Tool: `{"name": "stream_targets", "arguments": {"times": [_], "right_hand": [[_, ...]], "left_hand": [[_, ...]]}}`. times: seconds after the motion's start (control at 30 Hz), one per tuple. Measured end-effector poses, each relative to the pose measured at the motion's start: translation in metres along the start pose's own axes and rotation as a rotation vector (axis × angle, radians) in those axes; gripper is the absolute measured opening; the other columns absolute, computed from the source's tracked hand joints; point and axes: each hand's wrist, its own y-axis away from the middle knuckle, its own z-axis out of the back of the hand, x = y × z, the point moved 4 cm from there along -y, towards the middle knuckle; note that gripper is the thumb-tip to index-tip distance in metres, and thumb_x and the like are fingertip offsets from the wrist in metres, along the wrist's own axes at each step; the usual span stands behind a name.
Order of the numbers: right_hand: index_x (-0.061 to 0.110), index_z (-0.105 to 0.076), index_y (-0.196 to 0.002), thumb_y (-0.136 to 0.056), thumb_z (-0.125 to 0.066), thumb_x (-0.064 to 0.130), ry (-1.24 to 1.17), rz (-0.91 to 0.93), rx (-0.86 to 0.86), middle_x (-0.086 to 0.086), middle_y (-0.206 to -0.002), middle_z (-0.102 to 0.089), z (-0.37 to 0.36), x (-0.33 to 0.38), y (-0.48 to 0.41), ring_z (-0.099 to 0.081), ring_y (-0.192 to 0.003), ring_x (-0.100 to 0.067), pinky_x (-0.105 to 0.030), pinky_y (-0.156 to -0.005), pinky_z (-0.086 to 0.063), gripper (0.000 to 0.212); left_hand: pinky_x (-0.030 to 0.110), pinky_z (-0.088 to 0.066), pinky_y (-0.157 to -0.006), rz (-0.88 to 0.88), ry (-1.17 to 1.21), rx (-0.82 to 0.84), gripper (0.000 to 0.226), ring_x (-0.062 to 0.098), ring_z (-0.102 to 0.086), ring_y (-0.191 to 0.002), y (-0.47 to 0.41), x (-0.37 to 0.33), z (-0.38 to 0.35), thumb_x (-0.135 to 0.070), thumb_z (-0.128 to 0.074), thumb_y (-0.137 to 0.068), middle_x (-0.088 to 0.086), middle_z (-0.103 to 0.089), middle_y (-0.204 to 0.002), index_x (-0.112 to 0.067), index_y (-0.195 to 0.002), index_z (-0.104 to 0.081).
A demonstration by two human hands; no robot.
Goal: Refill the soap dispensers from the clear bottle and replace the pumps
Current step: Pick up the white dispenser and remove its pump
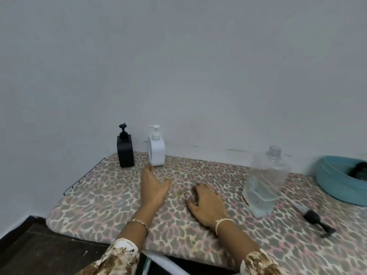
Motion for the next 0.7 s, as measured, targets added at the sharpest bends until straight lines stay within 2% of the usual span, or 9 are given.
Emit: {"name": "stream_targets", "arguments": {"times": [0.17, 0.27, 0.37, 0.57, 0.7], "right_hand": [[0.024, -0.032, -0.148, -0.092, -0.024, 0.064, 0.052, -0.014, -0.026, 0.008, -0.154, -0.031, -0.012, -0.005, -0.005, -0.022, -0.143, -0.013, -0.043, -0.119, -0.008, 0.068], [0.026, -0.028, -0.150, -0.093, -0.021, 0.064, 0.067, -0.021, -0.030, 0.010, -0.156, -0.026, -0.014, -0.006, -0.005, -0.018, -0.144, -0.012, -0.044, -0.120, -0.004, 0.069], [0.027, -0.027, -0.150, -0.093, -0.020, 0.065, 0.052, -0.028, -0.029, 0.011, -0.157, -0.022, -0.014, -0.006, -0.005, -0.015, -0.145, -0.010, -0.043, -0.120, -0.001, 0.069], [0.029, -0.026, -0.150, -0.092, -0.020, 0.066, 0.016, -0.035, -0.011, 0.014, -0.157, -0.020, -0.014, -0.008, -0.007, -0.013, -0.145, -0.007, -0.041, -0.120, -0.003, 0.070], [0.030, -0.027, -0.150, -0.092, -0.024, 0.064, -0.003, -0.041, -0.014, 0.015, -0.157, -0.021, -0.013, -0.007, -0.006, -0.013, -0.145, -0.006, -0.040, -0.120, -0.002, 0.067]], "left_hand": [[0.028, -0.035, -0.099, 0.048, -0.005, -0.063, 0.089, 0.028, -0.043, -0.130, -0.035, -0.001, -0.003, -0.015, -0.080, -0.074, 0.012, -0.039, -0.144, -0.005, -0.143, -0.026], [0.031, -0.038, -0.099, 0.135, 0.028, -0.068, 0.087, 0.032, -0.046, -0.127, -0.053, -0.001, -0.011, -0.017, -0.083, -0.071, 0.015, -0.043, -0.140, -0.003, -0.139, -0.030], [0.028, -0.039, -0.087, 0.130, 0.040, -0.060, 0.082, 0.033, -0.051, -0.121, -0.070, 0.001, -0.022, -0.018, -0.083, -0.069, 0.015, -0.050, -0.130, -0.005, -0.134, -0.034], [0.044, -0.047, -0.099, 0.136, 0.069, -0.104, 0.089, 0.034, -0.052, -0.120, -0.095, 0.004, -0.037, -0.022, -0.082, -0.070, 0.013, -0.051, -0.132, -0.010, -0.142, -0.031], [0.044, -0.044, -0.102, 0.153, 0.054, -0.129, 0.090, 0.035, -0.050, -0.124, -0.106, 0.007, -0.038, -0.022, -0.080, -0.074, 0.013, -0.050, -0.138, -0.012, -0.147, -0.029]]}}
